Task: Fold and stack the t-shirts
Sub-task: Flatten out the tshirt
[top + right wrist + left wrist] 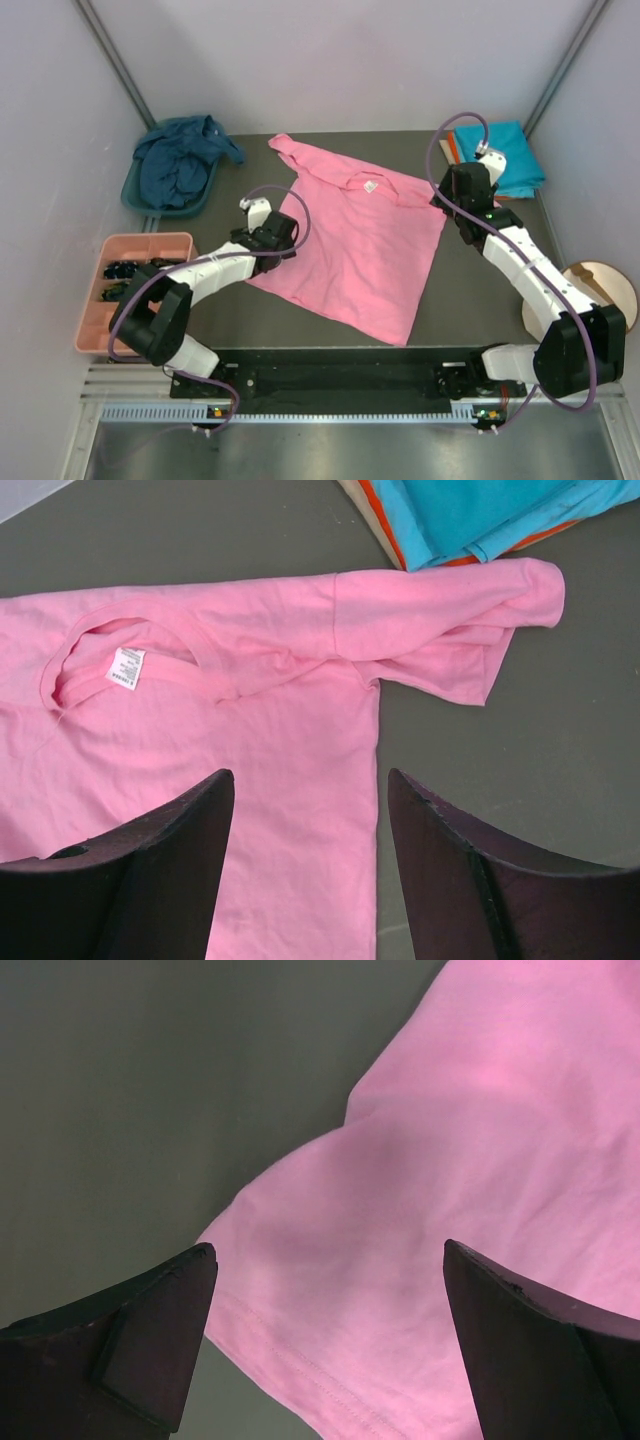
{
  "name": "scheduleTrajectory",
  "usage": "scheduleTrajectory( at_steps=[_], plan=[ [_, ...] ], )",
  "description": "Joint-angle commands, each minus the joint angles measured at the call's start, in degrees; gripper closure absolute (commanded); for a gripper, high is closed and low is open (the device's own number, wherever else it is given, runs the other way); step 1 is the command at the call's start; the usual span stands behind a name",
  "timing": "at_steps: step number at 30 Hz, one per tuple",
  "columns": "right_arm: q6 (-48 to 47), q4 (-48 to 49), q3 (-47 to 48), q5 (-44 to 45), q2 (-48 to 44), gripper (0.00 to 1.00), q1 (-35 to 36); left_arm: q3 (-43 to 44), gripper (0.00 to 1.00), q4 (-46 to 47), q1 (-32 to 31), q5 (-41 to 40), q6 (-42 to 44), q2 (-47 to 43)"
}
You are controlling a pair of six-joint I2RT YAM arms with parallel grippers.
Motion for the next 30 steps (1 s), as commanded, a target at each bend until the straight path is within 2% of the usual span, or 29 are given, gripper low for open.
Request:
scheduleTrajectory(
  at_steps=[1, 9, 14, 16, 20, 21, 22, 23, 28, 30],
  plan=[
    [-0.14, 1.6, 0.23, -1.03, -0.85, 0.37, 0.27, -3.09, 0.01, 0.11, -0.13, 0.9, -3.81, -1.18],
    [-0.05, 1.34, 0.67, -1.82, -0.41, 0.36, 0.18, -4.85, 0.01, 1.78, -0.05, 3.1, -7.07, 4.17],
    [0.04, 1.16, 0.76, -2.08, -0.33, 0.36, 0.18, -7.31, 0.03, 5.29, -0.05, 7.58, -9.27, 7.51],
    [0.13, 1.16, 0.93, -2.17, -0.33, 0.36, 0.18, -7.84, 0.12, 6.7, -0.13, 8.46, -9.88, 8.39],
    [0.21, 0.99, 1.11, -2.08, -0.24, 0.36, 0.18, -7.49, 0.43, 7.15, -0.05, 9.52, -10.15, 9.27],
    [0.3, 0.81, 1.11, -2.08, -0.41, 0.36, 0.18, -7.4, 0.64, 7.06, 0.04, 9.78, -9.63, 9.45],
    [0.22, 0.9, 1.11, -2.08, -0.33, 0.36, 0.18, -6.88, 0.91, 7.06, 0.04, 9.87, -9.36, 9.54],
    [0.3, 0.9, 1.11, -2.0, -0.41, 0.36, 0.18, -6.53, 1.0, 6.45, 0.04, 9.52, -9.53, 9.54],
    [0.57, 0.81, 0.94, -2.17, -0.59, 0.36, 0.18, -1.71, 1.0, 4.16, 0.65, 4.44, -5.94, 8.93],
    [0.65, 0.9, 0.85, -2.43, -0.59, 0.36, 0.18, 0.85, 1.0, 3.72, 2.93, 2.85, -2.88, 9.36]
  ],
)
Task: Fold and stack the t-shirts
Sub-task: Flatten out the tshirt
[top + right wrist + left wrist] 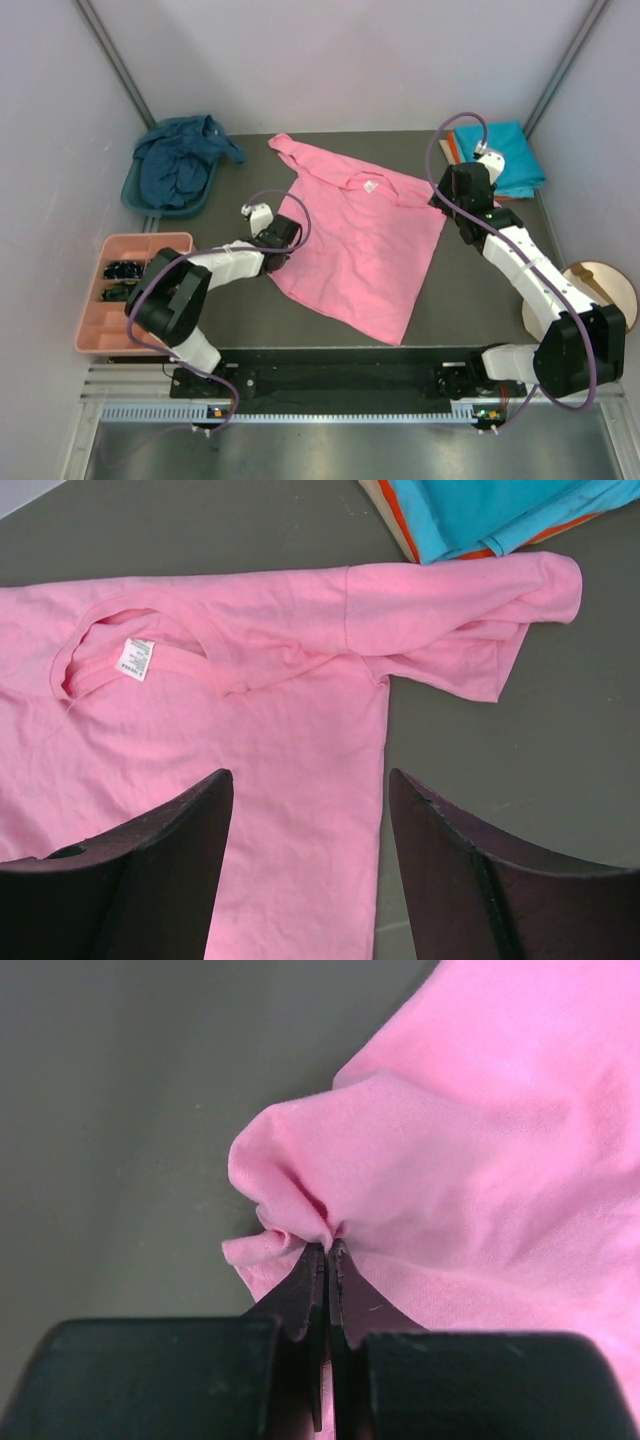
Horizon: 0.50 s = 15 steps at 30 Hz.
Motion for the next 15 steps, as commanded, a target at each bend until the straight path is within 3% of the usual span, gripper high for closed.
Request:
scheduleTrajectory(
  at_steps=[1, 6, 15],
  plan=[
    [0.63, 0.99, 0.85, -0.88, -0.55, 0.36, 0.18, 6.83, 1.0, -2.84, 3.77, 1.62, 4.75, 3.29],
    [1.16, 1.08, 1.02, -1.93, -0.28, 0.36, 0.18, 19.76, 1.0, -0.82, 14.47, 4.78, 10.19, 11.53],
    [1.86, 0.37, 1.29, -2.99, -0.72, 0.36, 0.18, 63.4, 1.0, -8.45, 22.67, 0.57, 17.23, 35.0]
  ],
)
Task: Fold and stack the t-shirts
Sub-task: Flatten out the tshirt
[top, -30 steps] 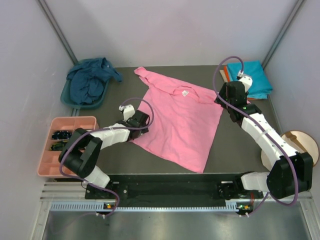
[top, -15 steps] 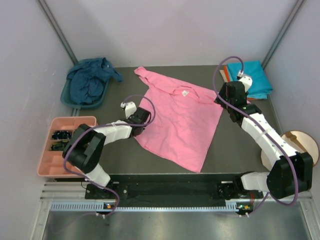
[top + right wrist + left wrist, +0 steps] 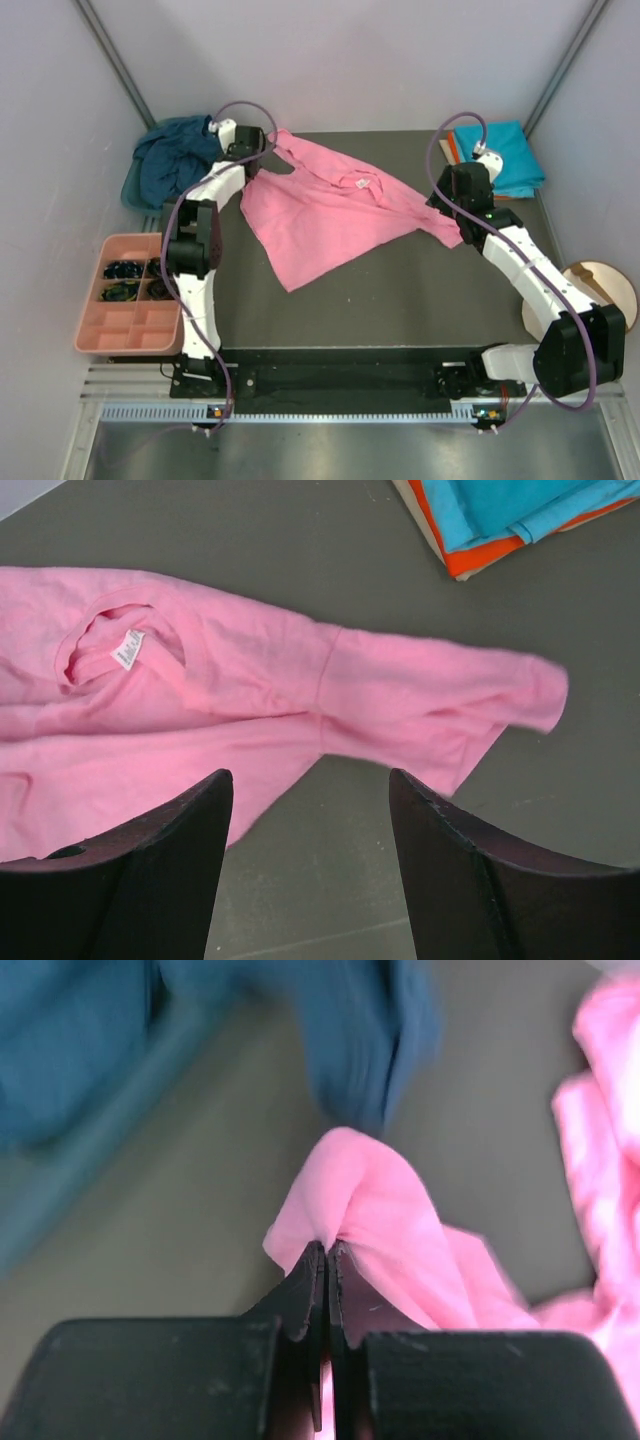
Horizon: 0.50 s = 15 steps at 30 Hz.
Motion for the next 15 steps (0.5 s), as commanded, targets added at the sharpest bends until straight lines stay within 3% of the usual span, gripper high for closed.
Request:
scheduleTrajectory(
  at_steps=[1, 3, 6, 10, 11, 12, 13, 14, 15],
  plan=[
    [0.9, 0.44, 1.29, -0.61, -0.63, 0.36, 0.18, 17.44, 1.0, -4.57, 1.71, -4.03, 5.08, 9.01],
    [1.08, 0.35, 1.2, -0.61, -0.72, 0.36, 0.18, 27.26, 1.0, -6.77, 1.98, -4.64, 6.49, 12.37],
    [1.16, -0.09, 1.11, -0.17, -0.81, 0.36, 0.18, 33.28, 1.0, -8.27, 2.33, -7.53, 7.72, 16.16],
    [1.16, -0.26, 0.67, 0.71, -0.9, 0.36, 0.18, 32.15, 1.0, -5.55, 3.91, -8.07, 7.11, 14.59],
    [1.16, -0.44, 0.59, 0.97, -0.81, 0.36, 0.18, 32.07, 0.93, -5.72, 4.44, -8.07, 7.02, 14.33],
    [1.08, -0.62, 0.58, 1.15, -0.64, 0.36, 0.18, 31.89, 0.76, -5.98, 4.61, -7.81, 6.85, 14.06],
    [1.16, -0.88, 0.5, 1.5, -0.55, 0.36, 0.18, 31.37, 0.57, -6.16, 4.7, -6.94, 6.85, 13.28],
    [1.16, -0.88, -0.03, 1.67, -0.46, 0.36, 0.18, 30.58, 0.25, -5.99, 4.53, -6.41, 6.5, 12.49],
    [1.25, -0.88, -0.29, 1.68, -0.46, 0.36, 0.18, 27.79, 0.05, -5.72, 4.44, -6.4, 5.97, 11.69]
  ],
)
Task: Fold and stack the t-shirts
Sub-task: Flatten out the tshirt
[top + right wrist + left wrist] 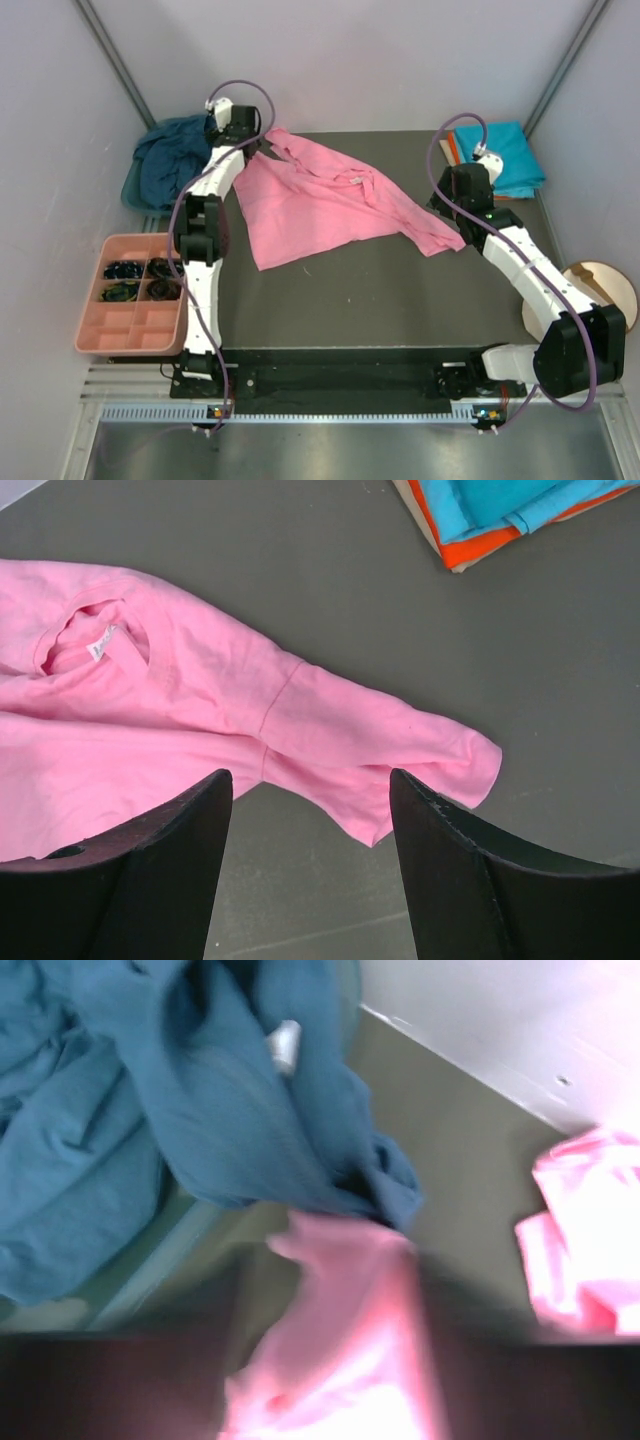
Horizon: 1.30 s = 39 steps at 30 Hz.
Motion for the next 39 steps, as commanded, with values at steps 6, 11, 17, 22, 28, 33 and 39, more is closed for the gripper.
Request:
scheduleTrajectory(
  at_steps=[6, 11, 17, 22, 28, 33, 39],
  plan=[
    [1.01, -5.3, 2.42, -1.0, 0.42, 0.36, 0.18, -21.04, 0.01, 9.8, 0.04, 3.49, -5.24, -16.94],
    [3.12, -11.65, 4.81, -5.31, 0.25, 0.35, 0.27, -33.71, 0.01, 13.6, -5.14, 3.51, -5.07, -24.16],
    [4.0, -9.81, -0.01, -6.98, -0.37, 0.34, 0.27, -41.99, 0.01, 16.86, -13.66, -0.97, -2.44, -30.23],
    [3.47, -2.7, -6.35, -6.55, -0.11, 0.34, 0.27, -46.12, 0.01, 13.6, -18.84, -2.3, -5.42, -34.71],
    [2.86, 1.7, -3.38, -7.77, 4.72, 0.33, 0.27, -62.46, 0.01, 12.73, -21.49, 0.07, -10.95, -44.64],
    [2.07, 5.13, 0.67, -7.77, 8.85, 0.32, 0.27, -74.42, 0.01, 8.61, -23.95, 0.78, -16.49, -53.33],
    [1.81, 6.71, 4.27, -9.35, 10.7, 0.32, 0.36, -83.21, 0.01, 4.99, -25.62, 1.04, -21.33, -60.11]
  ],
)
